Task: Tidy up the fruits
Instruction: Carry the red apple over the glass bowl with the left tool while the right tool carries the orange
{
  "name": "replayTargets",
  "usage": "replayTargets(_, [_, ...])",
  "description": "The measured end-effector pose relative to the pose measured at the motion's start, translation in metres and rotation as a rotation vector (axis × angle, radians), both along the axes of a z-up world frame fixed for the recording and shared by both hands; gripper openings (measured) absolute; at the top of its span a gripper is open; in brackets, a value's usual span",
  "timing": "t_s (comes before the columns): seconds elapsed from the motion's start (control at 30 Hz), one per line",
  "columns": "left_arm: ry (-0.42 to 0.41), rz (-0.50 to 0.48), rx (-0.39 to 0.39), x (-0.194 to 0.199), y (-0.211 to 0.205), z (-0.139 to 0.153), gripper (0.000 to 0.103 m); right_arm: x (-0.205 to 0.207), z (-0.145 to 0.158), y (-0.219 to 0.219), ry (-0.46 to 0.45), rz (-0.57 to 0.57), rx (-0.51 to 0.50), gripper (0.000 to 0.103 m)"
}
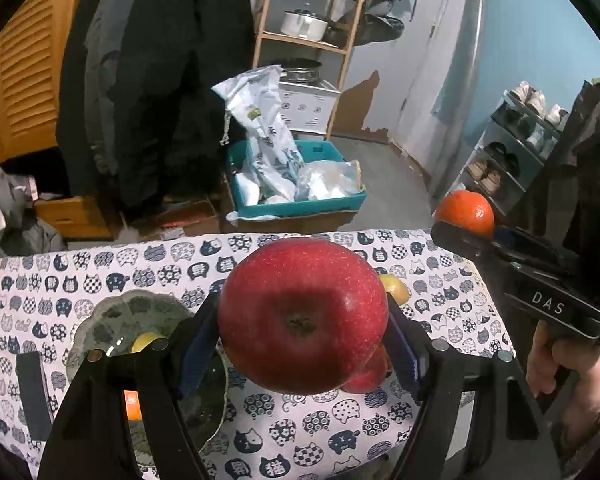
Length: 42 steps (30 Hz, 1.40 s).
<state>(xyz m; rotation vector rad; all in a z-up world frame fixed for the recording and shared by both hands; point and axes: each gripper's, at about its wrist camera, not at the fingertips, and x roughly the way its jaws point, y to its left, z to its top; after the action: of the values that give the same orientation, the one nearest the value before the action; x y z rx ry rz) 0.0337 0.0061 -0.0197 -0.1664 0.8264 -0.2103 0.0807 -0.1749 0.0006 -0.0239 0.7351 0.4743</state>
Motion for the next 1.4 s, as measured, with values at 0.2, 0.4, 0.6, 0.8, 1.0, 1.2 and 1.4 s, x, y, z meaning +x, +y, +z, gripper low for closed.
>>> replayTargets(0.2, [0.006, 0.041, -0.008, -0.007, 0.024, -0.004, 0.077, 0.004, -0.001, 0.026, 0.008, 0.042, -0.005, 0.046])
replayTargets(0.4, [0.014, 0.086, -0.016, -0.014, 0.052, -0.011, 0.077, 0.005, -0.001, 0.054, 0.01, 0.09, -0.013, 0.046])
replayTargets(0.6, [0.028, 0.138, -0.025, -0.022, 0.08, -0.019, 0.077, 0.004, -0.003, 0.087, 0.018, 0.14, -0.024, 0.046])
replayTargets(0.8, [0.04, 0.184, -0.03, -0.028, 0.104, -0.028, 0.077, 0.002, -0.007, 0.119, 0.027, 0.189, -0.035, 0.046])
replayTargets(1.0, [0.076, 0.231, -0.034, -0.034, 0.126, -0.044, 0.077, 0.004, -0.012, 0.143, 0.045, 0.224, -0.04, 0.046])
replayTargets(1.2, [0.119, 0.28, -0.032, -0.04, 0.149, -0.062, 0.077, 0.003, -0.02, 0.165, 0.065, 0.259, -0.056, 0.046])
replayTargets(1.4, [0.153, 0.309, -0.036, -0.044, 0.162, -0.075, 0.077, 0.0, -0.031, 0.185, 0.087, 0.294, -0.08, 0.046])
